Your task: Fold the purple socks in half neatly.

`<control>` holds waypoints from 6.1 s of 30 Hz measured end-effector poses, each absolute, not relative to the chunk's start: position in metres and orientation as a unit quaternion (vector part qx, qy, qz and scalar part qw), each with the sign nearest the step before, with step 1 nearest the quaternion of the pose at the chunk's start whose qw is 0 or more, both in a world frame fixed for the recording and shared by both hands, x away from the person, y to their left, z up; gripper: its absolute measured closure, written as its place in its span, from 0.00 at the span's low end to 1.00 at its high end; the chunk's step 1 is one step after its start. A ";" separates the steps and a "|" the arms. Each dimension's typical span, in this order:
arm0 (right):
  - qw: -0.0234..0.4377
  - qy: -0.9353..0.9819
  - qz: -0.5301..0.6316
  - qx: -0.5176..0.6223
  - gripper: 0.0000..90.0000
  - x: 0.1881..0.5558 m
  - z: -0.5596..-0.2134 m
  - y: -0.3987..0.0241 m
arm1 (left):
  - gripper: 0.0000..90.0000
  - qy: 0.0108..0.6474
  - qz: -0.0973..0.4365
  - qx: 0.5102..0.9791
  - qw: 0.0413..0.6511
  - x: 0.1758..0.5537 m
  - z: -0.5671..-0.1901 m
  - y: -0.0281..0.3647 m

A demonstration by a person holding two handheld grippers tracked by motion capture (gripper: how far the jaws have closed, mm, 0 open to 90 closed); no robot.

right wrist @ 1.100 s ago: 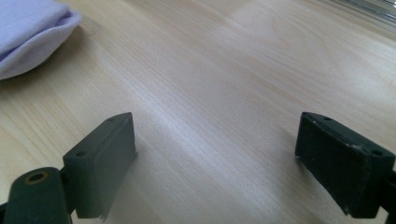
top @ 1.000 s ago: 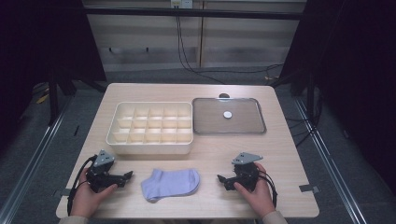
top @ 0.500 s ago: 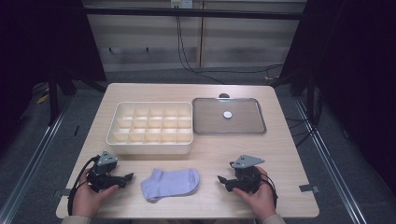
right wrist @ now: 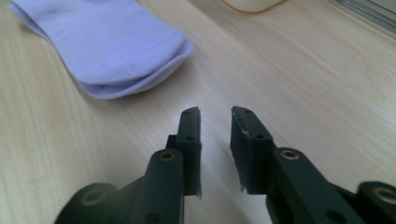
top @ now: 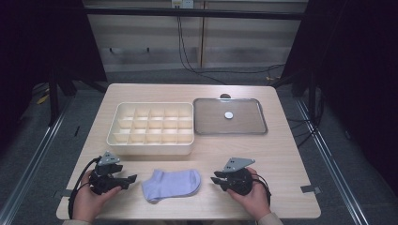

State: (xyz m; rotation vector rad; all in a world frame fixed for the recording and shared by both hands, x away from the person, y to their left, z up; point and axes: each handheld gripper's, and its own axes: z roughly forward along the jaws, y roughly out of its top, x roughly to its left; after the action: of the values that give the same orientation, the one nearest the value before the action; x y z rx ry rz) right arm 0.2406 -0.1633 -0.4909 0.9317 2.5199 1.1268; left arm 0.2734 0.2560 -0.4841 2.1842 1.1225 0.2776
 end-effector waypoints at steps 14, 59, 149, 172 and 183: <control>0.082 0.868 0.396 0.288 1.00 0.243 -0.490 -0.151 | 0.57 0.412 0.061 0.845 0.336 0.263 -0.475 0.234; 0.068 0.882 0.388 0.258 1.00 0.242 -0.499 -0.134 | 0.94 0.387 -0.015 0.876 0.287 0.262 -0.467 0.207; 0.066 0.885 0.388 0.249 1.00 0.244 -0.502 -0.135 | 0.90 0.333 -0.069 0.897 0.282 0.276 -0.414 0.159; 0.078 0.874 0.396 0.271 1.00 0.253 -0.505 -0.136 | 0.90 0.314 -0.078 0.905 0.276 0.282 -0.400 0.139; 0.075 0.872 0.400 0.271 1.00 0.253 -0.505 -0.133 | 0.90 0.304 -0.082 0.909 0.274 0.284 -0.396 0.128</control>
State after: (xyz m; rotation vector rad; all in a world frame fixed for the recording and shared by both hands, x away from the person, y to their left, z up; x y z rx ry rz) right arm 0.2527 -0.1335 -0.5055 0.8124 2.6163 1.2006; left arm 0.2844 0.1282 -0.3962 2.4447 0.8187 -0.2197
